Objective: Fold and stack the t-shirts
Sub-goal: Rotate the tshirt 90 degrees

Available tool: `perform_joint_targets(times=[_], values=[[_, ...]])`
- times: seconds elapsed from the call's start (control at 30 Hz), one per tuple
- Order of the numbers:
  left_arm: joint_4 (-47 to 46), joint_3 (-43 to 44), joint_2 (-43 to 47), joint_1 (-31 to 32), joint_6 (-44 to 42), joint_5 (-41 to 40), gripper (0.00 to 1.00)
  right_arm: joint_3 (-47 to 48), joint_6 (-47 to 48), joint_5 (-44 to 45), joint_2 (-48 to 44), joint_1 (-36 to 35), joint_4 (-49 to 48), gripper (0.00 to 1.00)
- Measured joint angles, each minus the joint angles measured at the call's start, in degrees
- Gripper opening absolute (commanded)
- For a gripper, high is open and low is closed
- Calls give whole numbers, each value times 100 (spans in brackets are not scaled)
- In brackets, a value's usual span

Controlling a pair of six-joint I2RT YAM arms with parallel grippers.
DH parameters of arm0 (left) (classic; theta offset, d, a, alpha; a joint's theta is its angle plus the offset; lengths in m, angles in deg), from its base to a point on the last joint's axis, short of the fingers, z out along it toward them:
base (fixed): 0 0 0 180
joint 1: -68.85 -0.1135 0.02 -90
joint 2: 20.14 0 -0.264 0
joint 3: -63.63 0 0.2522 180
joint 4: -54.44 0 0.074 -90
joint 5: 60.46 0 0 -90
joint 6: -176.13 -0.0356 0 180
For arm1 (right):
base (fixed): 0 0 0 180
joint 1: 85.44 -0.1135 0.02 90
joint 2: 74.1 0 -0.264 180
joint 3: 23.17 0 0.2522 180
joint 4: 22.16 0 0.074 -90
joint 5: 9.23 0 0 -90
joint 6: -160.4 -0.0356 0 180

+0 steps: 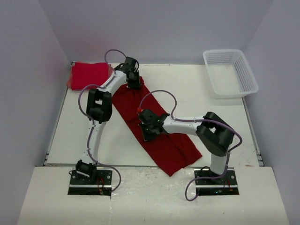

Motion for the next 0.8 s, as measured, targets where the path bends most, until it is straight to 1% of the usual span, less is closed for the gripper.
perform_joint_targets(times=[0.13,0.27,0.37,0.47,0.57,0.67,0.7,0.77,0.8], values=[[-382,706,-557,136,-157,911,0,522,50,-192,400,-50,4,0],[-872,870,-800,103,-306,1727,0,809,232,-138,577,-61,15,0],[-1104,870,-850,55,-542,2037,0,1128,485,28,728,-68,267,0],[-1231,870,-859,26,-730,2155,1,1384,702,221,793,-76,470,0],[-1344,863,-824,-7,-833,2199,4,1587,925,472,704,-94,704,0],[-1346,686,-542,-39,-887,2179,15,1958,1134,662,470,-98,1040,0],[-1349,627,-391,-52,-887,2177,22,2168,1211,748,374,-98,1165,2],[-1364,553,-9,-66,-887,2173,31,2614,1346,962,168,-98,1364,6],[-1370,553,188,-66,-885,2166,33,2804,1399,1099,55,-98,1451,14]])
